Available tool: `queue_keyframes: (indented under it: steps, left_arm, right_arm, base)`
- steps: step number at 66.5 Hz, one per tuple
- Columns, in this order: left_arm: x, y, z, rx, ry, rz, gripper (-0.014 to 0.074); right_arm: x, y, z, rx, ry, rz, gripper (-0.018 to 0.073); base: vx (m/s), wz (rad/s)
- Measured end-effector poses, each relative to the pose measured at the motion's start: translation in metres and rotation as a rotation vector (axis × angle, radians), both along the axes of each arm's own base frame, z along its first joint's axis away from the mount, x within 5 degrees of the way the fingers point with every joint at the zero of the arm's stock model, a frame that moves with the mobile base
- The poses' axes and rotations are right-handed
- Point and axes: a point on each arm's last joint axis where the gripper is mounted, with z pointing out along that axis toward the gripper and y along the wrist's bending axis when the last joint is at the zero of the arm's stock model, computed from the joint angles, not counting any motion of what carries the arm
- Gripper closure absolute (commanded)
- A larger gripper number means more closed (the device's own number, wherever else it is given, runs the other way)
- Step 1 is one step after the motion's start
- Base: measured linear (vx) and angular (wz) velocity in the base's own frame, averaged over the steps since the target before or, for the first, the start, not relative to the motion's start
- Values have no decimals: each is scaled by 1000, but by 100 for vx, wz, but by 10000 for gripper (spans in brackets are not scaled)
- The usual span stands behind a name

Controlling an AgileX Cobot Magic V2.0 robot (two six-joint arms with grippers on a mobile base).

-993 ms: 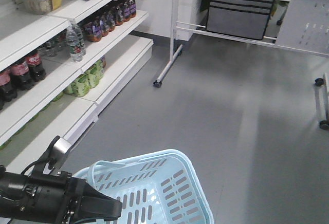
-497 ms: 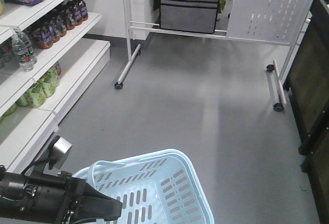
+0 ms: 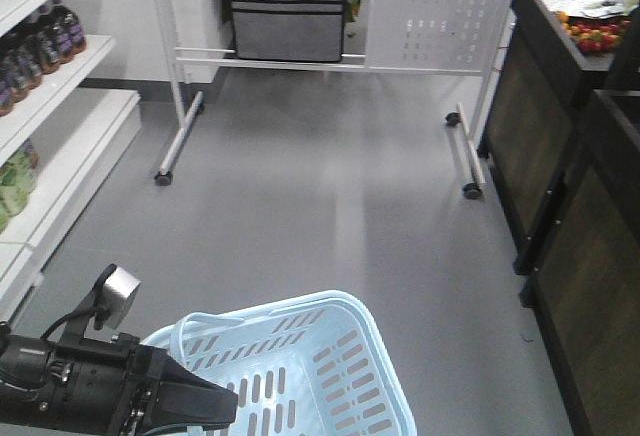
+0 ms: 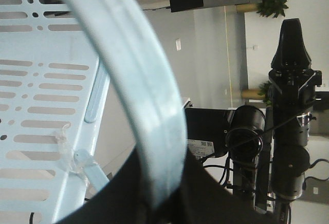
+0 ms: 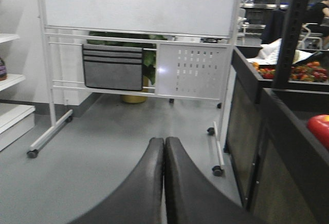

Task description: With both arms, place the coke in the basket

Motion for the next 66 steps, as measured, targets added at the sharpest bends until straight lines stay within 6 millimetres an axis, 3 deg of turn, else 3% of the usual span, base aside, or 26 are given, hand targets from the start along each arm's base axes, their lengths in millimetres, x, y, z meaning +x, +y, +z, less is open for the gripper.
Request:
queue_keyframes:
  steps: [66]
  left_arm:
    - [0,0,0,0,0,0,603]
  right_arm:
    - [0,0,0,0,0,0,569]
  base:
    - [11,-11]
